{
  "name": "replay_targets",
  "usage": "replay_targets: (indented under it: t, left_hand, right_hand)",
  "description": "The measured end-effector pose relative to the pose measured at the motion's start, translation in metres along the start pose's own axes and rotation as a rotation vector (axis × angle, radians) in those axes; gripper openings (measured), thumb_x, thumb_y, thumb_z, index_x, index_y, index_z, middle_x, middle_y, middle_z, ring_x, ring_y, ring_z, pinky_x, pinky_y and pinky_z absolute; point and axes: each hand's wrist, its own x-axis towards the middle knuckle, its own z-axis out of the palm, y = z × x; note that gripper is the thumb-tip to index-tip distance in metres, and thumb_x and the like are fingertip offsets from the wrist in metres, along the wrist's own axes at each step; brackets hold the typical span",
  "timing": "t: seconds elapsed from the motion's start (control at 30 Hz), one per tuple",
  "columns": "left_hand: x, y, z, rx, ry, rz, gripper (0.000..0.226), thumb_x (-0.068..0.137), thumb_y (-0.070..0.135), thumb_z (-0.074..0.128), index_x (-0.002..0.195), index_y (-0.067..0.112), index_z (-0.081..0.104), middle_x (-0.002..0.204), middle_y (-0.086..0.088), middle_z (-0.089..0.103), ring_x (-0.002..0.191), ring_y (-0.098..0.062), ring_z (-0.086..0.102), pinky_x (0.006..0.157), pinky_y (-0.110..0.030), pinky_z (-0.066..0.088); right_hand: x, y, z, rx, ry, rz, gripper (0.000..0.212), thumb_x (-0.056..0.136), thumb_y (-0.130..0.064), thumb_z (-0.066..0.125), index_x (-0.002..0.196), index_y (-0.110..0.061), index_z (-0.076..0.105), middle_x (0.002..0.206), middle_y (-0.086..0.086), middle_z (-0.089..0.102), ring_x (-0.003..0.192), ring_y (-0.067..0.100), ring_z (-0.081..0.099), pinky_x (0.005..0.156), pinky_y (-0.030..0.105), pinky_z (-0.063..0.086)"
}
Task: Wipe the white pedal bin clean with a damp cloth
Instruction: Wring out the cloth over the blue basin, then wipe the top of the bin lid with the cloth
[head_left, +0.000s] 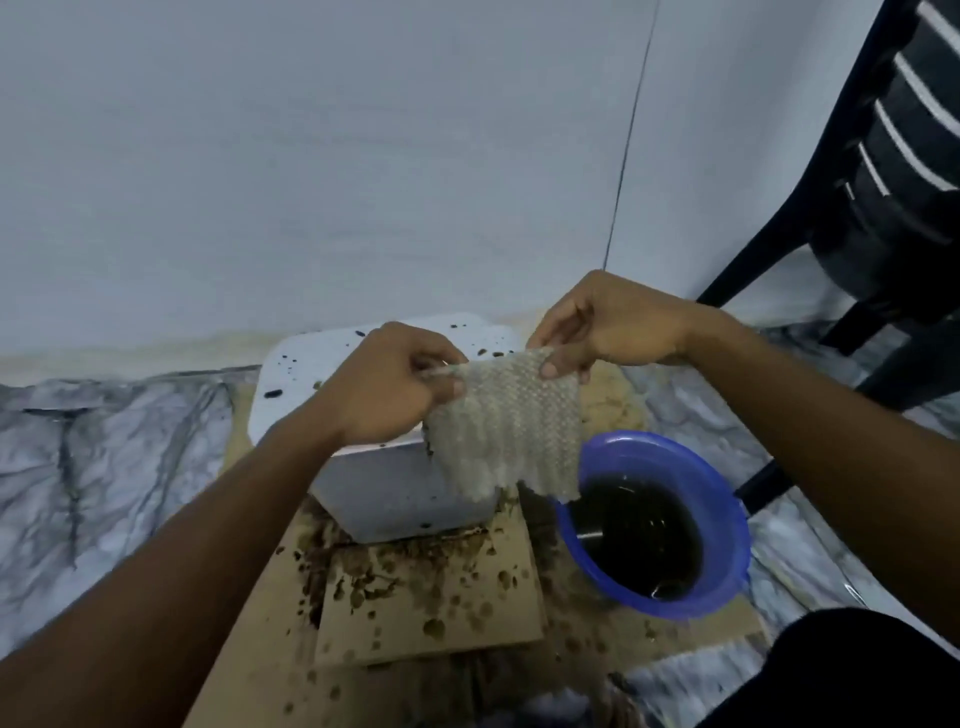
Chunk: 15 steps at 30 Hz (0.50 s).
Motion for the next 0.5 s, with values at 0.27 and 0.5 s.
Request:
replay_targets:
  t: [0.27,0.5]
  left_hand:
    - [0.059,-0.032,-0.032,0.268,0.312,-0.144,0.044,0.094,0.026,0.068,0.137,0.021,0.063,0.141,-0.004,0.062,0.128,-0.024,0.058,0.101,-0.034,0.047]
    - [0.077,-0.053,0.043,0.413,0.007,-0.084,0.067,0.104,0.054,0.041,0.160,0.022,0.028,0.169,-0.006,0.020,0.157,-0.025,0.011,0.127,-0.047,0.012]
  right_hand:
    - [0.086,-0.002,0.014,-0.144,0.443,-0.031,0.050,0.079,-0.022,0.085,0.126,-0.022,0.068,0.115,0.001,0.071,0.095,0.014,0.065,0.083,0.027,0.050]
    - [0.074,0.069,0.051,-0.033,0.268,0.001,0.091,0.074,-0.014,0.083,0.152,-0.027,0.040,0.156,-0.009,0.042,0.143,0.013,0.039,0.111,0.033,0.039]
